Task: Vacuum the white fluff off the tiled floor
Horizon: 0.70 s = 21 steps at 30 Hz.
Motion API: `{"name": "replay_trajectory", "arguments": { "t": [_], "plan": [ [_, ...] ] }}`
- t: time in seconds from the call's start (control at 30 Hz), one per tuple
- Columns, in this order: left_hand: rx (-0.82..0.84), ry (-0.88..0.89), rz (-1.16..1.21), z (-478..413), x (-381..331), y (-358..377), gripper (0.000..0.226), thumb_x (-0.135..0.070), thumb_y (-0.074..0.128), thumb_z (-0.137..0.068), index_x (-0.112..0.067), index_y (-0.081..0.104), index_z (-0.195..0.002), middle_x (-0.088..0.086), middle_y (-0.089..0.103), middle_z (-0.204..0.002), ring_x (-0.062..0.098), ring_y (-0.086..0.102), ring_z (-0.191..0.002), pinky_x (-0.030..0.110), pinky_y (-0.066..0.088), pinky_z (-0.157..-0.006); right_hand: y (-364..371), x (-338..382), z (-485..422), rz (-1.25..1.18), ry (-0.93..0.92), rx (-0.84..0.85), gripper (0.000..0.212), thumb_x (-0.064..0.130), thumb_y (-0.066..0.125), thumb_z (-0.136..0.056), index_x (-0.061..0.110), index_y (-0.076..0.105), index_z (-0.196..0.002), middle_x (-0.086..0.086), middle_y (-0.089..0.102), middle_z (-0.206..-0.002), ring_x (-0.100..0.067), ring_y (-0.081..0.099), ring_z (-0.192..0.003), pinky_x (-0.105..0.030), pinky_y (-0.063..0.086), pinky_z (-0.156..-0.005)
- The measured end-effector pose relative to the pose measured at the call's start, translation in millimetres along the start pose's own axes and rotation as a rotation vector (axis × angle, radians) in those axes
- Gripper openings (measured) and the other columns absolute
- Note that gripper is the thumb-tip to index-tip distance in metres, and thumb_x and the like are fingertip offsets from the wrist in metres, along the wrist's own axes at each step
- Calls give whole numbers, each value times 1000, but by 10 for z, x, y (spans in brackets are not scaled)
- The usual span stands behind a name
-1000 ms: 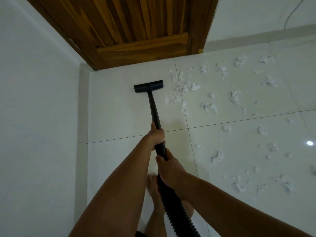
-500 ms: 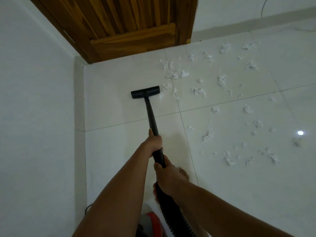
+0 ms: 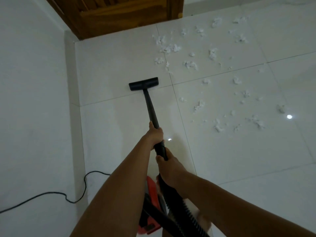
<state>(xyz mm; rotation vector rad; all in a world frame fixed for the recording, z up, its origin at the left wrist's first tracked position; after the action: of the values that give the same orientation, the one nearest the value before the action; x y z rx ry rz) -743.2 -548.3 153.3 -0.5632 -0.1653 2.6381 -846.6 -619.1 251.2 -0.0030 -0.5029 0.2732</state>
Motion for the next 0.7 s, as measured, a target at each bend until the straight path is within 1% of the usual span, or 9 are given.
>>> {"name": "replay_trajectory", "arguments": {
  "t": [0.1, 0.17, 0.3, 0.33, 0.4, 0.47, 0.53, 0.63, 0.7],
  "plan": [
    [6, -14, -10, 163, 226, 136, 68, -27, 32, -108, -38, -12, -160, 23, 55, -139, 27, 61, -98, 48, 54, -100, 46, -258, 188, -39, 4, 11, 49, 31, 37, -108, 37, 29, -156, 1, 56, -73, -6, 52, -50, -18, 44, -44],
    [-2, -26, -4, 277, 416, 225, 68, -26, 33, -108, -38, -10, -160, 20, 58, -133, 23, 60, -89, 43, 58, -90, 99, -460, 325, 1, -12, 11, 49, 32, 36, -107, 38, 29, -155, -1, 59, -83, -13, 58, -65, -25, 51, -64],
    [10, -71, -11, 615, 817, 512, 70, -24, 34, -108, -39, -10, -160, 11, 60, -100, 16, 60, -73, 31, 52, -58, 131, -906, 653, 49, -44, 1, 47, 28, 37, -107, 33, 34, -153, -3, 57, -98, -18, 56, -89, -37, 42, -104],
    [13, -75, -21, 703, 920, 595, 70, -24, 34, -107, -39, -10, -160, 11, 60, -97, 16, 59, -73, 31, 52, -58, 126, -1008, 767, 34, -31, 3, 46, 26, 37, -107, 31, 35, -153, -4, 58, -97, -17, 58, -86, -34, 48, -103],
    [17, -81, -26, 858, 1099, 755, 72, -22, 34, -107, -39, -11, -160, 12, 60, -93, 16, 59, -71, 32, 54, -63, 113, -1225, 995, -111, 40, 28, 41, 22, 38, -107, 28, 41, -147, -7, 60, -84, -12, 62, -56, -23, 59, -63],
    [23, -84, -30, 991, 1270, 918, 74, -18, 35, -106, -39, -12, -160, 13, 60, -91, 17, 59, -69, 35, 58, -76, 105, -1424, 1240, -256, 118, 49, 41, 21, 39, -107, 27, 39, -147, -11, 58, -74, -11, 53, -31, -17, 45, -35],
    [34, -83, -44, 1138, 1422, 1072, 76, -15, 35, -105, -38, -12, -160, 14, 60, -90, 18, 59, -70, 36, 58, -79, 110, -1583, 1455, -311, 129, 41, 49, 22, 41, -107, 28, 29, -154, -15, 60, -82, -13, 51, -29, -18, 44, -33],
    [41, -84, -76, 1372, 1640, 1294, 75, -15, 34, -105, -36, -12, -160, 14, 61, -93, 18, 58, -69, 32, 54, -62, 136, -1877, 1687, -267, 115, 25, 49, 21, 40, -105, 26, 32, -153, -16, 61, -108, -15, 54, -38, -23, 49, -39],
    [52, -86, -78, 1511, 1764, 1435, 75, -16, 34, -106, -37, -13, -160, 16, 61, -99, 18, 58, -70, 32, 52, -62, 138, -2054, 1808, -226, 92, 10, 41, 20, 38, -105, 25, 41, -146, -16, 64, -97, -18, 57, -48, -28, 52, -47]
  ]
}}
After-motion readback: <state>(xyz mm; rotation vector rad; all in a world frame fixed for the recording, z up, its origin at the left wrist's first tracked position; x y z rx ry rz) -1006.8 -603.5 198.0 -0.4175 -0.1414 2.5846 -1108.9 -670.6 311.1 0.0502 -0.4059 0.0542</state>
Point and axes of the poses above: each hand's wrist, its own z-axis away from the middle knuckle, its own y-axis out of the palm, x = y × z, the point moved 3 cm from there along -z, towards the middle knuckle
